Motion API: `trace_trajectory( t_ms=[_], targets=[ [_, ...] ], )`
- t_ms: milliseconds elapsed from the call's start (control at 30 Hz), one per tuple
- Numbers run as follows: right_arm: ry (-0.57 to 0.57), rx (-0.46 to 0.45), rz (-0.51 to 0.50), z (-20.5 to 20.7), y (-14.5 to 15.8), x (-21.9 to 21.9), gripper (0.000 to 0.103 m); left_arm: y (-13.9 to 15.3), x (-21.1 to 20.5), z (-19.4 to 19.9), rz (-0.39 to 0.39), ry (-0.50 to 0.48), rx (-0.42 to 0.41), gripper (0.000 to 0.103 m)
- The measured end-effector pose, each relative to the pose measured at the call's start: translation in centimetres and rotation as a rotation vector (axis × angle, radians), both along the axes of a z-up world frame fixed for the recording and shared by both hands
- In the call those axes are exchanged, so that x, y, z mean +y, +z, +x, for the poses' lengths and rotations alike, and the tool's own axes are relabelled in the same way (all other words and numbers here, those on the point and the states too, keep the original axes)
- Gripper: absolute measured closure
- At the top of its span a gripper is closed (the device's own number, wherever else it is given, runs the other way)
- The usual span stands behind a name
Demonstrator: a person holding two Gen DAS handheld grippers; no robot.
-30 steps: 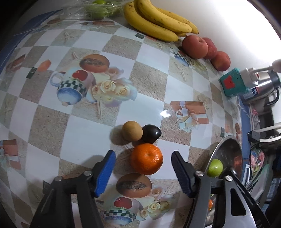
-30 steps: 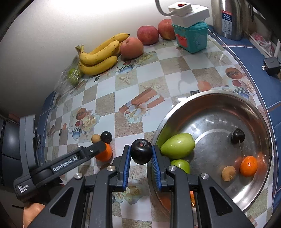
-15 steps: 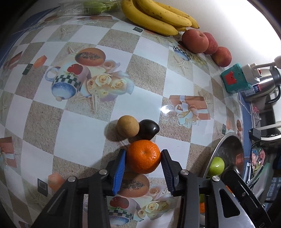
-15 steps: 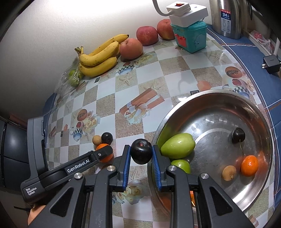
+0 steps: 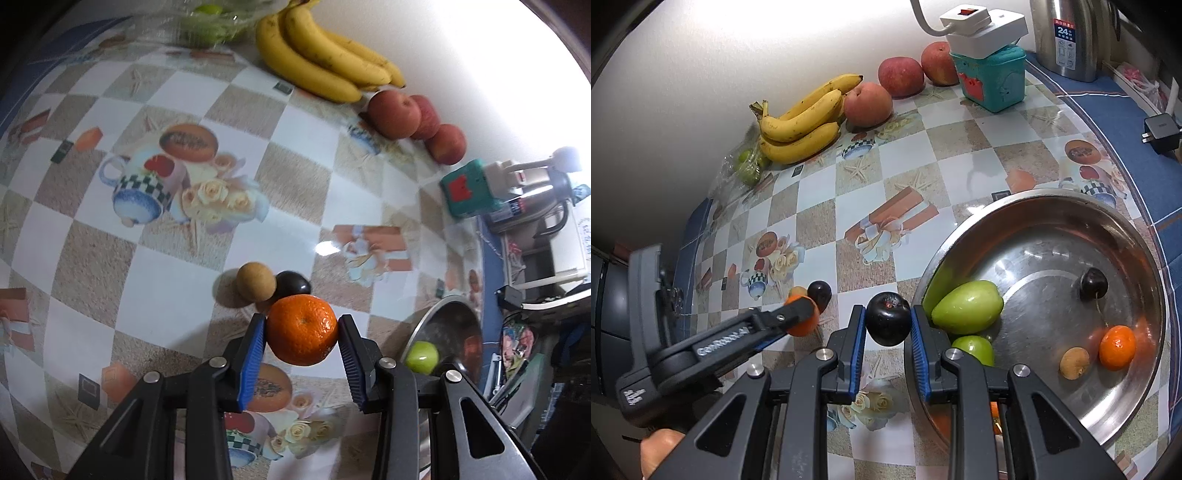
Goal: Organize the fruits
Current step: 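Grasp a dark plum with the right tool while the left tool grasps the orange, then lift the plum and orange and carry both over the steel basin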
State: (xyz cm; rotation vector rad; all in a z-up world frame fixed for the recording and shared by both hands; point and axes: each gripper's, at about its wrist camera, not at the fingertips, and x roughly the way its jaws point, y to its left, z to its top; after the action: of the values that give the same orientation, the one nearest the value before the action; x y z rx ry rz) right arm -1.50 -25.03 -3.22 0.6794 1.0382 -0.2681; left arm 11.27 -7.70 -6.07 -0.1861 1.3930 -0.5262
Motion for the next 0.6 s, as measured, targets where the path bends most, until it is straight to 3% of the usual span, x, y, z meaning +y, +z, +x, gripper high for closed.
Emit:
trace_trajectory(
  t_ms=[333, 600],
  targets=[
    [-0.102, 0.006, 0.016, -1.9, 0.1, -3.0, 0.078, 1.7, -1.9, -1.5, -0.029, -0.066, -0.031, 0.061],
    [-0.247, 0.017, 0.020, -5.2, -0.2, -6.5, 0.078, 2.9, -5.9, -5.1, -0.065, -0.213, -0.060, 0.061]
  ],
)
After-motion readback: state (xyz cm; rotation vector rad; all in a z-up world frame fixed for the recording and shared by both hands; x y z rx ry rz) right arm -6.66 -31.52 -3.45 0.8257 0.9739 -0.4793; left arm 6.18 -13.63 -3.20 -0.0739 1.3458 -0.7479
